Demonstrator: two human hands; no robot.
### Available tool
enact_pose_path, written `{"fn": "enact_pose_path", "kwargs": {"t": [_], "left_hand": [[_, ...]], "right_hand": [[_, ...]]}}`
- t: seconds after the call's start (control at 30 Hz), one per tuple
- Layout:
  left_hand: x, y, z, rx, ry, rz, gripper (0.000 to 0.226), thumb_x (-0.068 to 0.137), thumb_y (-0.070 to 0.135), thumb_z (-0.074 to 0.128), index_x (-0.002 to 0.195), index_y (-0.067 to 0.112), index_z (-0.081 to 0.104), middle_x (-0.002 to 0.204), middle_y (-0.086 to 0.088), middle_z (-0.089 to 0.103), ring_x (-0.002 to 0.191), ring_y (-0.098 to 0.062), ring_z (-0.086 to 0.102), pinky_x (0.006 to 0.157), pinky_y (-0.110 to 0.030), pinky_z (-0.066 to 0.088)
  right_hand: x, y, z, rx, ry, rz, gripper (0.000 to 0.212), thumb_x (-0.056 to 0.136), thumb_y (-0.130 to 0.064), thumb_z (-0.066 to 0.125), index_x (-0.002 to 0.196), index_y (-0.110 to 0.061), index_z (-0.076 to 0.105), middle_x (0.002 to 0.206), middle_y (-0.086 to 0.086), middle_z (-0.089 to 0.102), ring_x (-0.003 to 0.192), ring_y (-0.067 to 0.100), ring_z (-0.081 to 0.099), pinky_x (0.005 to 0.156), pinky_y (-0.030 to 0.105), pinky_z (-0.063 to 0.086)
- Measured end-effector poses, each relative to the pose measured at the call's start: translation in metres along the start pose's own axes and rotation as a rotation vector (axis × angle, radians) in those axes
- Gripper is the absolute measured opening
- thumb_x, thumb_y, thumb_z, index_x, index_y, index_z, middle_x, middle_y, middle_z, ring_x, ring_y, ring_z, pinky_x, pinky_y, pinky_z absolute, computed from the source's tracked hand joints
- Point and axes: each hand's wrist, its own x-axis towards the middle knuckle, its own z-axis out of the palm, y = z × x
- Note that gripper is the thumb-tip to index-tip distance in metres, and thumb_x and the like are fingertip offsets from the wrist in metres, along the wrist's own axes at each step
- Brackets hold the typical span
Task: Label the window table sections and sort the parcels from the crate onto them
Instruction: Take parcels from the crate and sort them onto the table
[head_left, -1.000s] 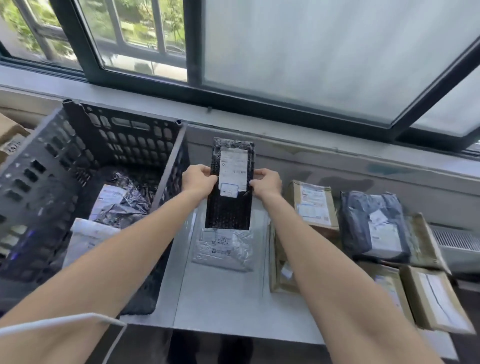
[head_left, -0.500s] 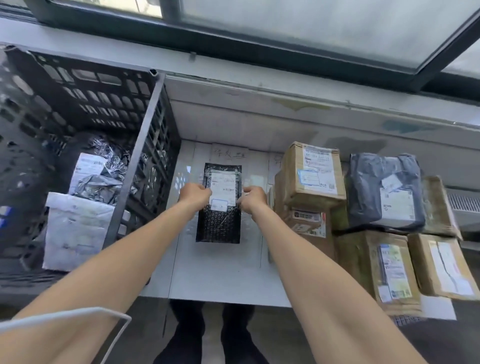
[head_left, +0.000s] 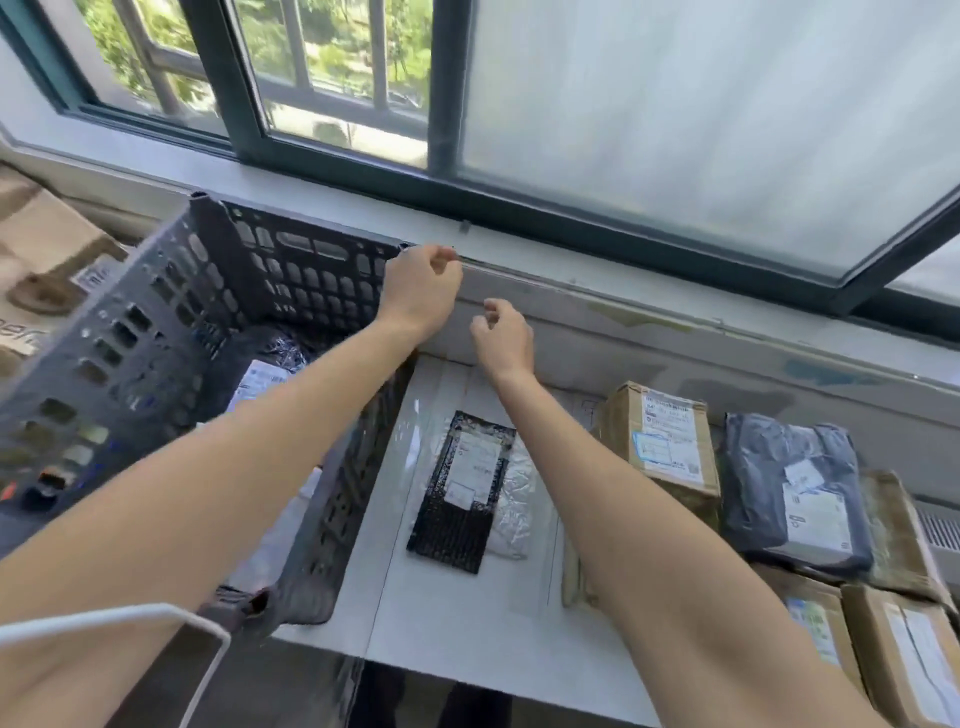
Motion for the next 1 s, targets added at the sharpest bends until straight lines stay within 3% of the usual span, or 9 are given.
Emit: {"fn": "enact_pose_path", "kwargs": {"t": [0.13, 0.2, 0.3, 0.57, 0.67, 0.73, 0.8, 0.9, 1.0], "left_hand": [[0.016, -0.040, -0.080, 0.225, 0.094, 0.015, 0.032, 0.096, 0.026, 0.052, 0.123, 0.013, 0.065, 0.123, -0.008, 0.064, 0.114, -0.026, 0.059, 0.096, -0.035, 0.048], [0.013, -0.074, -0.115, 0.426, 0.048, -0.048, 0.034, 0.096, 0.029, 0.052, 0.124, 0.014, 0.064, 0.126, -0.012, 0.060, 0.116, -0.032, 0.055, 0.097, -0.043, 0.048], [-0.002, -0.128, -0.157, 0.625, -0.116, -0.187, 0.034, 0.092, 0.030, 0.056, 0.123, 0.018, 0.066, 0.127, -0.011, 0.061, 0.117, -0.032, 0.056, 0.098, -0.042, 0.048], [-0.053, -0.242, -0.186, 0.714, -0.515, -0.507, 0.044, 0.077, 0.022, 0.066, 0.121, 0.017, 0.062, 0.122, -0.008, 0.062, 0.105, -0.029, 0.063, 0.090, -0.040, 0.054], [-0.060, -0.265, -0.180, 0.681, -0.574, -0.554, 0.045, 0.075, 0.023, 0.070, 0.118, 0.014, 0.058, 0.119, -0.011, 0.061, 0.101, -0.031, 0.063, 0.088, -0.042, 0.055], [-0.063, -0.274, -0.177, 0.675, -0.562, -0.583, 0.046, 0.077, 0.020, 0.069, 0.119, 0.013, 0.053, 0.122, -0.011, 0.057, 0.101, -0.031, 0.061, 0.085, -0.042, 0.055], [-0.062, -0.281, -0.176, 0.656, -0.532, -0.607, 0.053, 0.078, 0.020, 0.069, 0.127, 0.013, 0.049, 0.128, -0.012, 0.055, 0.105, -0.031, 0.059, 0.088, -0.042, 0.054], [-0.059, -0.284, -0.181, 0.582, -0.513, -0.603, 0.069, 0.079, 0.023, 0.073, 0.140, 0.010, 0.044, 0.140, -0.012, 0.050, 0.120, -0.030, 0.055, 0.096, -0.039, 0.050], [-0.055, -0.280, -0.188, 0.413, -0.480, -0.591, 0.045, 0.074, 0.019, 0.083, 0.115, 0.012, 0.066, 0.124, -0.010, 0.066, 0.099, -0.022, 0.063, 0.076, -0.027, 0.051]], "right_hand": [[-0.004, -0.074, 0.035, -0.126, 0.009, -0.376, 0.038, 0.098, -0.019, 0.051, 0.136, -0.011, 0.055, 0.135, 0.010, 0.058, 0.125, 0.024, 0.052, 0.104, 0.037, 0.044], [-0.013, -0.099, 0.061, -0.254, -0.029, -0.562, 0.038, 0.098, -0.018, 0.052, 0.134, -0.009, 0.057, 0.133, 0.010, 0.058, 0.126, 0.026, 0.050, 0.105, 0.038, 0.043], [-0.027, -0.119, 0.109, -0.452, -0.152, -0.721, 0.038, 0.095, -0.020, 0.054, 0.132, -0.010, 0.061, 0.132, 0.011, 0.058, 0.126, 0.029, 0.048, 0.105, 0.040, 0.042], [-0.067, -0.100, 0.228, -0.901, -0.703, -0.408, 0.020, 0.089, -0.016, 0.057, 0.107, -0.009, 0.060, 0.115, 0.012, 0.064, 0.109, 0.031, 0.063, 0.078, 0.033, 0.045], [-0.076, -0.080, 0.249, -0.961, -0.841, -0.255, 0.032, 0.084, -0.021, 0.068, 0.113, -0.008, 0.058, 0.115, 0.013, 0.061, 0.110, 0.031, 0.063, 0.081, 0.035, 0.050], [-0.080, -0.067, 0.256, -0.981, -0.873, -0.223, 0.043, 0.083, -0.023, 0.074, 0.119, -0.007, 0.058, 0.120, 0.012, 0.062, 0.112, 0.031, 0.062, 0.087, 0.038, 0.053], [-0.081, -0.059, 0.256, -0.974, -0.842, -0.264, 0.037, 0.083, -0.020, 0.072, 0.115, -0.007, 0.059, 0.117, 0.012, 0.063, 0.108, 0.031, 0.062, 0.080, 0.036, 0.051], [-0.075, -0.061, 0.254, -0.948, -0.873, -0.277, 0.015, 0.085, -0.020, 0.069, 0.089, -0.008, 0.060, 0.092, 0.011, 0.060, 0.088, 0.029, 0.059, 0.063, 0.029, 0.042], [-0.064, -0.079, 0.241, -0.820, -0.866, -0.282, 0.021, 0.085, -0.022, 0.072, 0.094, -0.003, 0.068, 0.092, 0.014, 0.062, 0.086, 0.024, 0.056, 0.065, 0.028, 0.041]]}}
